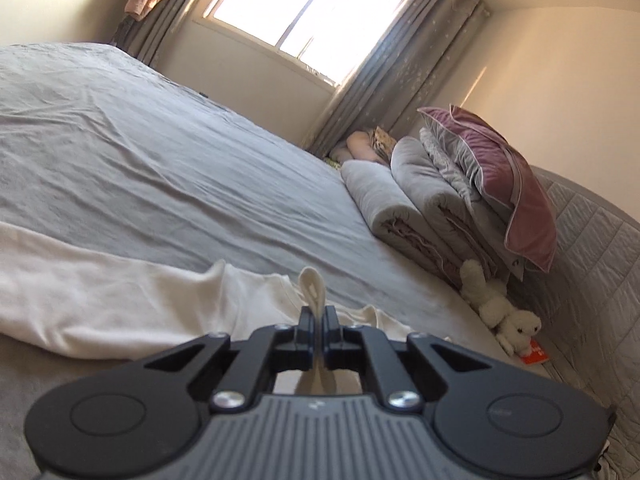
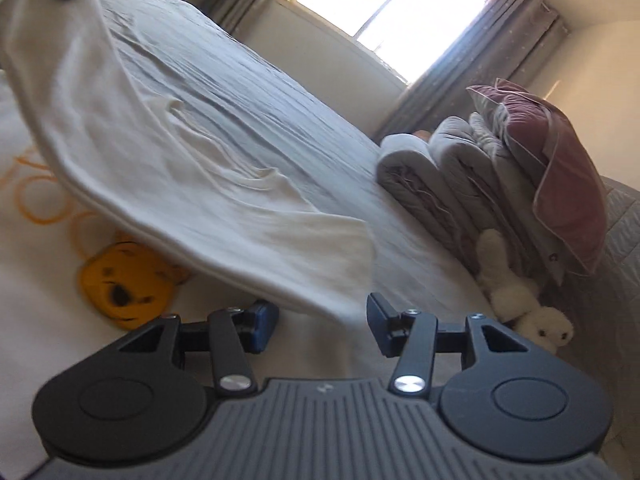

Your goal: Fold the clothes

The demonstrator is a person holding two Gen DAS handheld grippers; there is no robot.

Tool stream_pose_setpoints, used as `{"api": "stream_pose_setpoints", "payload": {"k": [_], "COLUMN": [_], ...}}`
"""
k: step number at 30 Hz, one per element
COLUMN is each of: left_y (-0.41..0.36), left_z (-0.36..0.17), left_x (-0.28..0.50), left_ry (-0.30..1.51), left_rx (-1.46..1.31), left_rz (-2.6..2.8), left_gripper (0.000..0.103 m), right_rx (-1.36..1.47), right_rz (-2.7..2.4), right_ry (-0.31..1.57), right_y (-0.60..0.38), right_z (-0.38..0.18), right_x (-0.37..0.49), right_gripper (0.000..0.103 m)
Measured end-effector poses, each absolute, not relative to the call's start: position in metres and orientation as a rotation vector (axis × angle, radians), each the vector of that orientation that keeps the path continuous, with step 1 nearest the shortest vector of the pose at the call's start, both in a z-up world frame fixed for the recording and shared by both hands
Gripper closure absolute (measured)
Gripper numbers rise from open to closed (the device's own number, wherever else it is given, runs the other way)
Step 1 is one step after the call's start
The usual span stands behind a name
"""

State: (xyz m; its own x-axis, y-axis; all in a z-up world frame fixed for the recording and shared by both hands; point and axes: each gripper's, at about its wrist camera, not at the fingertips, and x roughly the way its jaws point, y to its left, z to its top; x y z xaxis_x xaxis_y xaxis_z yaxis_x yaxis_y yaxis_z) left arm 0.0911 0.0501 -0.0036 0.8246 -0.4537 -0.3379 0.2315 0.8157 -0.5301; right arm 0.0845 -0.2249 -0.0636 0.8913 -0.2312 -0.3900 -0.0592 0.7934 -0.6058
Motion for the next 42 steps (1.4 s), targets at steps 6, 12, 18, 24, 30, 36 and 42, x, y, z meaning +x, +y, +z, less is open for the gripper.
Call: {"api": "stream_pose_setpoints", "payload": {"k": [6, 12, 18, 24, 30, 36, 42], "left_y": [0.051, 0.043, 0.051, 0.068, 0.056, 0.041, 0.032], "left_z": [-0.024, -0.045, -0.042, -0.039, -0.037, -0.043, -0.043], "left_x": [0.108, 0.122, 0.120, 0.118, 0.118, 0.122, 0.118], "left_ry": [0.521, 0.610, 0.651, 0.685, 0.653, 0.658, 0.629], "left_rx": [-0.465, -0.385, -0.412, -0.571, -0.518, -0.457, -0.354], "left_rz": [-0.307, -0.255, -0.249, -0.289, -0.263, -0.248, -0.203], "left_gripper": [0.099, 0.099, 0.093, 0.075, 0.076, 0.101, 0.101], "right_rx": [-0.807, -0.785, -0.713, -0.328, 0.080, 0.317, 0.569], "right_rz": [-0.207, -0.269, -0.228, -0.014, 0.108, 0.114, 0.146], "right_ry": [0.456, 0.516, 0.544, 0.640, 0.614, 0.628, 0.654], "right_y": [-0.228, -0.243, -0.251, -0.295, -0.343, -0.380, -0.413], "right_z": [-0.072, -0.078, -0.065, -0.020, 0.010, -0.007, -0.045], "right_x": [0.086, 0.084, 0.080, 0.065, 0.083, 0.130, 0.163], "right_gripper": [0.061, 0.064, 0.061, 0.055, 0.055, 0.055, 0.055]}}
